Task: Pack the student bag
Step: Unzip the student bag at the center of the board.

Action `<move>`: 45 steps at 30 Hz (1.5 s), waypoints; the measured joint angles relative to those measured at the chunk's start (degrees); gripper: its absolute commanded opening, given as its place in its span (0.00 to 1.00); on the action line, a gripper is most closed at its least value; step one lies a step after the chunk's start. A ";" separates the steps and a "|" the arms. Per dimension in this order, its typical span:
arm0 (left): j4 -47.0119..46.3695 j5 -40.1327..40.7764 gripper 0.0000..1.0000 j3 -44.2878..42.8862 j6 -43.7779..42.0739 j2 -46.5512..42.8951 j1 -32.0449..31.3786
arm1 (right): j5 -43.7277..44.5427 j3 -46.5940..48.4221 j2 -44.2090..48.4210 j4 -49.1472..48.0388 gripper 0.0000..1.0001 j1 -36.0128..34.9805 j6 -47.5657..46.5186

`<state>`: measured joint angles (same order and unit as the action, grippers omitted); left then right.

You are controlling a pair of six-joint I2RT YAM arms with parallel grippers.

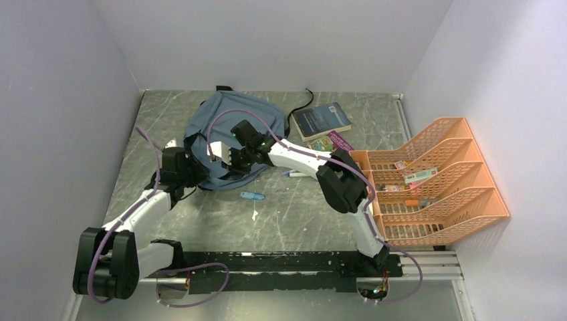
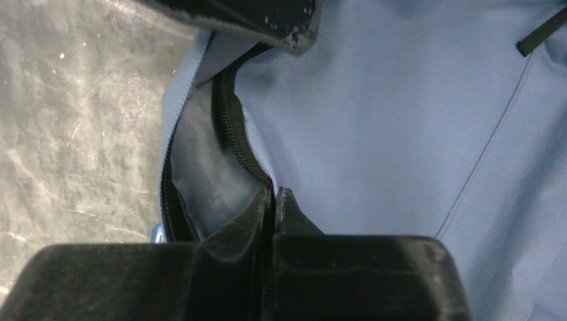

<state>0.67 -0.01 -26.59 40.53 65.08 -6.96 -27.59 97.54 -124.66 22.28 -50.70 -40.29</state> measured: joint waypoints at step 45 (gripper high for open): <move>9.16 2.16 0.05 -6.91 1.14 1.51 0.11 | 12.44 1.42 -5.29 -25.68 0.00 22.47 57.37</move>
<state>9.82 2.15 -33.50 41.67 66.59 -6.85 -15.16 98.96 -129.95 -3.40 -28.23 17.08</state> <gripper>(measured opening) 0.063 0.026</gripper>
